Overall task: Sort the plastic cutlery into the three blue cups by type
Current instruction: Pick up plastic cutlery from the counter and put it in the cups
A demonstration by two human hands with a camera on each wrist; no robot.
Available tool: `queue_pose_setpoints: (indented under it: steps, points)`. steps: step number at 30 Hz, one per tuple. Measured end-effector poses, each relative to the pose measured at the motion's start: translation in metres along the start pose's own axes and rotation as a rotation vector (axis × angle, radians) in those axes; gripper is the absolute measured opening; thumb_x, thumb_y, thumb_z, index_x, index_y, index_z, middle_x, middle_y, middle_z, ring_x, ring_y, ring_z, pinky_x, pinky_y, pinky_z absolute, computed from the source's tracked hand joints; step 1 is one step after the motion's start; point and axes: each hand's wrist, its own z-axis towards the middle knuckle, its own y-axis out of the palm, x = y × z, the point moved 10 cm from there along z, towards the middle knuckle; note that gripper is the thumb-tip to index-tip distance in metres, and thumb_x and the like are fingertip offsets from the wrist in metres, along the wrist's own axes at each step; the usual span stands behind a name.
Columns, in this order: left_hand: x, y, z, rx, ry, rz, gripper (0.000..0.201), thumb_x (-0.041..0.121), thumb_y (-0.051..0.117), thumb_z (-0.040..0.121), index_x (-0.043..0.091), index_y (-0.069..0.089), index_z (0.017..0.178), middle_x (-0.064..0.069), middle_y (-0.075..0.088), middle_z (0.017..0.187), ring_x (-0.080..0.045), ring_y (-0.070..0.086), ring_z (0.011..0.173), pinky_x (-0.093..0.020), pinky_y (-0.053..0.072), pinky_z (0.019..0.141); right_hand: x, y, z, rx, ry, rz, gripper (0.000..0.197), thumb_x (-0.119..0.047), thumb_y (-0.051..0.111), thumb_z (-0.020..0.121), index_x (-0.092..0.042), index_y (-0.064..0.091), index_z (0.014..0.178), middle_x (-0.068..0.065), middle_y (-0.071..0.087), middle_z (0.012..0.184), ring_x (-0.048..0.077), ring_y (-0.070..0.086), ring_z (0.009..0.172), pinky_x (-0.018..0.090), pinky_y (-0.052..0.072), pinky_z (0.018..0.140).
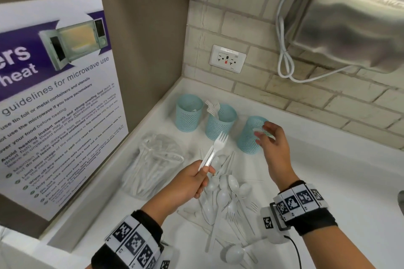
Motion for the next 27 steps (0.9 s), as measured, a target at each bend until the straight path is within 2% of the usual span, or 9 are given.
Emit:
queue_pose_setpoints:
  steps: [2,5,8,11,14,17,20,24,27]
  points:
    - [0.001,0.003,-0.001,-0.019,0.007,0.009,0.026,0.024,0.036,0.102,0.02,0.061,0.103,0.004,0.046,0.066,-0.007,0.042,0.055,-0.018,0.039,0.053,-0.007,0.016,-0.016,-0.081,0.015,-0.079,0.021,-0.026,0.062,0.091,-0.022,0.059,0.111,-0.002,0.06,0.106,0.017,0.06,0.09,0.028,0.049,0.077]
    - [0.002,0.009,-0.002,-0.054,0.018,0.022,0.027,0.026,0.036,0.102,0.018,0.061,0.107,0.004,0.046,0.067,-0.007,0.042,0.056,-0.018,0.039,0.053,0.0,0.053,-0.041,-0.358,0.127,-0.174,0.021,-0.038,0.065,0.087,-0.02,0.066,0.098,-0.012,0.061,0.083,0.005,0.055,0.075,0.023,0.041,0.069]
    - [0.0,0.01,-0.002,-0.052,0.005,0.012,0.029,0.028,0.035,0.102,0.018,0.062,0.108,0.005,0.047,0.067,-0.007,0.043,0.056,-0.018,0.041,0.053,0.007,0.068,-0.052,-0.456,0.218,-0.043,0.018,-0.027,0.066,0.089,-0.01,0.061,0.093,-0.008,0.05,0.064,0.004,0.046,0.058,0.021,0.04,0.061]
    - [-0.002,0.002,0.0,0.008,-0.018,-0.08,0.032,0.027,0.034,0.103,0.015,0.063,0.104,0.002,0.052,0.068,-0.007,0.046,0.051,-0.019,0.04,0.05,0.002,0.067,-0.049,-0.389,0.271,0.216,0.01,-0.014,0.06,0.093,-0.008,0.054,0.098,0.004,0.062,0.077,0.005,0.052,0.058,0.017,0.045,0.056]
    - [-0.003,-0.006,0.003,0.086,-0.07,-0.246,0.034,0.025,0.033,0.103,0.01,0.063,0.098,-0.001,0.059,0.072,-0.009,0.054,0.053,-0.017,0.041,0.048,-0.01,0.062,-0.045,-0.339,0.215,0.331,0.007,-0.009,0.056,0.094,-0.012,0.052,0.09,0.009,0.068,0.091,0.008,0.062,0.065,0.019,0.05,0.062]
    - [-0.004,-0.008,0.004,0.1,-0.108,-0.404,0.033,0.026,0.036,0.102,0.008,0.064,0.102,-0.001,0.067,0.079,-0.014,0.062,0.07,-0.021,0.046,0.058,-0.021,0.059,-0.046,-0.353,0.142,0.376,0.008,-0.006,0.052,0.095,-0.012,0.053,0.091,0.013,0.065,0.096,0.012,0.067,0.073,0.02,0.054,0.07]
    - [-0.006,-0.013,0.002,0.13,-0.132,-0.467,0.031,0.03,0.036,0.101,0.015,0.062,0.109,-0.001,0.068,0.091,-0.014,0.062,0.083,-0.025,0.046,0.07,-0.028,0.06,-0.053,-0.405,0.072,0.382,0.007,-0.003,0.05,0.094,-0.009,0.054,0.098,0.013,0.067,0.102,0.014,0.069,0.081,0.021,0.054,0.076]
    - [-0.01,-0.012,0.003,0.097,-0.159,-0.625,0.031,0.036,0.03,0.103,0.018,0.052,0.117,-0.005,0.074,0.1,-0.017,0.069,0.088,-0.03,0.048,0.077,-0.04,0.067,-0.075,-0.498,-0.045,0.355,0.012,-0.008,0.057,0.085,-0.004,0.052,0.095,0.008,0.07,0.099,0.02,0.07,0.088,0.024,0.054,0.08]
    - [-0.007,-0.01,0.001,0.073,-0.168,-0.715,0.031,0.032,0.028,0.104,0.014,0.053,0.099,-0.01,0.075,0.098,-0.024,0.068,0.097,-0.036,0.049,0.086,-0.041,0.078,-0.096,-0.605,-0.089,0.293,0.014,-0.003,0.06,0.082,-0.003,0.048,0.087,0.01,0.071,0.1,0.026,0.069,0.096,0.03,0.054,0.085]
